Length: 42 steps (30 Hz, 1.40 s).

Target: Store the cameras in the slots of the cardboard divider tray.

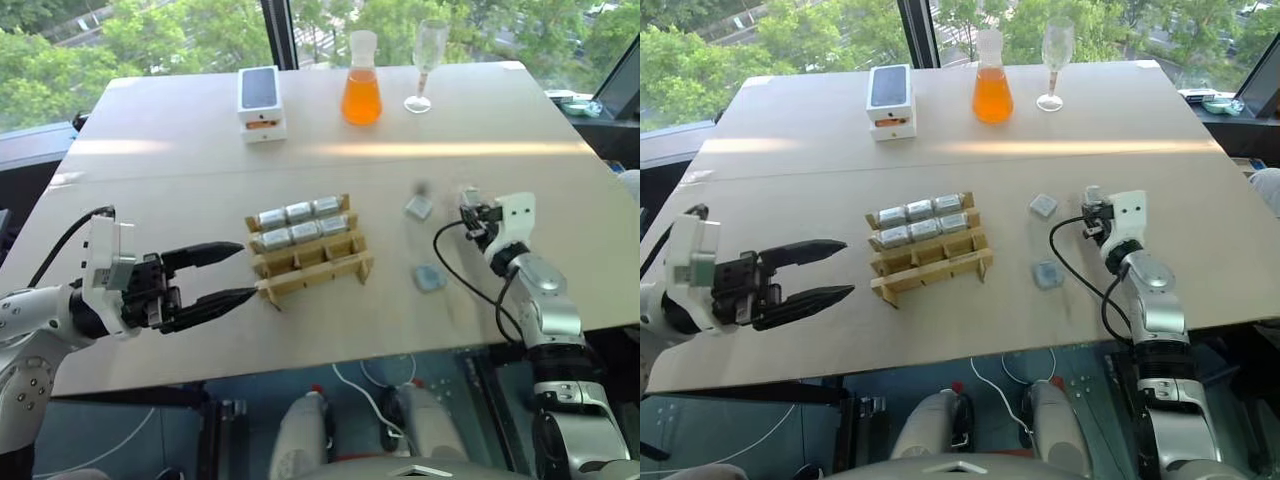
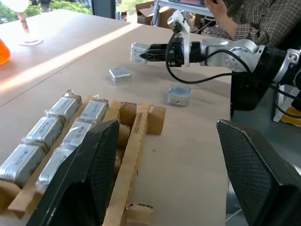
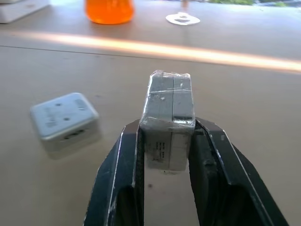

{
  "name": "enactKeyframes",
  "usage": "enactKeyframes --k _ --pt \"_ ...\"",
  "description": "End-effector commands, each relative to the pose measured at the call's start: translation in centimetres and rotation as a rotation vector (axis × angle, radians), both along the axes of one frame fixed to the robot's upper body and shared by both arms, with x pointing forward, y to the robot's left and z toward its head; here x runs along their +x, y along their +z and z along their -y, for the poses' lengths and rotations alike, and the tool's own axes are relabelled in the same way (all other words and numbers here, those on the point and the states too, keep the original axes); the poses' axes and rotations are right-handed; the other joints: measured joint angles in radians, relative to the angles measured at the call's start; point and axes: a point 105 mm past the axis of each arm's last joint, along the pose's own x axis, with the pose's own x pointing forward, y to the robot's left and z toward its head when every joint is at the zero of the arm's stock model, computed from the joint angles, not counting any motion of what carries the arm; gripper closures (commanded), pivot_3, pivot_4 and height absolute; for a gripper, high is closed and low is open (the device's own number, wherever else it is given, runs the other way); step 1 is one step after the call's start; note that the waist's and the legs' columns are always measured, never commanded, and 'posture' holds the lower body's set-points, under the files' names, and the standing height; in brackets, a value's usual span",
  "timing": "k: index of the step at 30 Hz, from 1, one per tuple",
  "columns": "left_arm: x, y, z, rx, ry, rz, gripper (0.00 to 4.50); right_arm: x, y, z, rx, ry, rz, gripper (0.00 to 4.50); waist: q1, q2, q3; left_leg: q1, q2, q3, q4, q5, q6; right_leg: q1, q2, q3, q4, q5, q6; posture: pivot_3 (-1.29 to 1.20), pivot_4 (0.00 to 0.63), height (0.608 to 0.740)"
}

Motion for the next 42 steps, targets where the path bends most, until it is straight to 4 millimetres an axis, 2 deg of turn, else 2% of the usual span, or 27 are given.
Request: enactKeyframes --k 1,5,7,9,13,16,23,32,42 --pt "-0.5 0.0 -0.8 -0.017 0.041 0.02 1.1 -1.7 4.8 -5.7 -0.043 0.398 0.168 3.74 -0.003 0.0 0.0 0.001 0.0 0.001 0.0 0.0 0.0 0.0 0.0 0.001 0.0 0.0 0.0 0.0 0.15 0.74" --pt "-0.9 -1.1 -1.3 -0.026 0.089 0.0 1.1 -2.6 6.6 -10.3 -0.124 0.693 0.225 3.74 -0.004 0.0 0.0 0.004 0.001 0.002 -0.001 -0.002 0.003 0.0 0.002 0.003 0.002 0.0 0.0 0.0 0.15 0.74" --pt "-1.7 -2.1 -2.2 -0.03 0.17 -0.022 1.1 -3.5 8.2 -14.2 -0.137 0.899 0.262 3.74 -0.013 0.0 0.001 0.005 0.002 0.003 -0.001 -0.002 0.003 0.0 0.002 0.003 0.003 0.0 0.0 0.0 0.15 0.74" --pt "-2.7 -2.8 -2.7 -0.04 0.234 -0.041 1.1 -4.5 8.6 -16.6 -0.169 1.05 0.28 3.74 -0.021 0.0 0.001 0.005 0.002 0.004 -0.001 -0.002 0.003 0.0 0.002 0.005 0.003 0.002 -0.003 0.0 0.15 0.74" --pt "-4.1 -4.1 -3.0 -0.067 0.336 -0.061 1.1 -6.1 7.5 -19.6 -0.262 1.284 0.239 3.74 -0.012 -0.002 0.0 0.005 0.002 0.003 -0.001 -0.002 0.003 0.001 0.0 0.003 0.003 0.002 -0.004 0.0 0.15 0.74" --pt "-4.9 -4.8 -2.7 -0.085 0.377 -0.069 1.1 -6.1 7.1 -21.2 -0.307 1.357 0.25 3.74 -0.003 -0.002 0.0 0.003 0.0 0.003 -0.001 -0.002 0.003 0.001 -0.003 0.001 0.002 0.002 -0.004 0.0 0.15 0.74" --pt "-6.0 -5.3 -1.8 -0.11 0.437 -0.058 1.1 -5.0 5.2 -23.2 -0.452 1.41 0.222 3.74 0.0 -0.002 0.0 0.003 -0.001 0.003 0.0 -0.002 0.004 0.001 -0.004 0.001 0.002 0.002 -0.004 0.0 0.15 0.74" --pt "-6.0 -5.2 -1.6 -0.124 0.461 -0.043 1.1 -5.6 3.9 -24.1 -0.517 1.469 0.22 3.74 -0.006 -0.002 0.0 0.003 0.0 0.003 0.0 -0.002 0.004 0.0 -0.004 0.002 0.002 0.002 -0.005 0.0 0.15 0.74" --pt "-5.3 -5.1 -1.4 -0.125 0.452 -0.035 1.1 -4.9 3.7 -24.8 -0.569 1.384 0.248 3.74 -0.02 -0.002 0.0 0.003 0.0 0.003 0.0 -0.002 0.004 0.0 -0.004 0.001 0.003 0.002 -0.005 0.0 0.15 0.74"
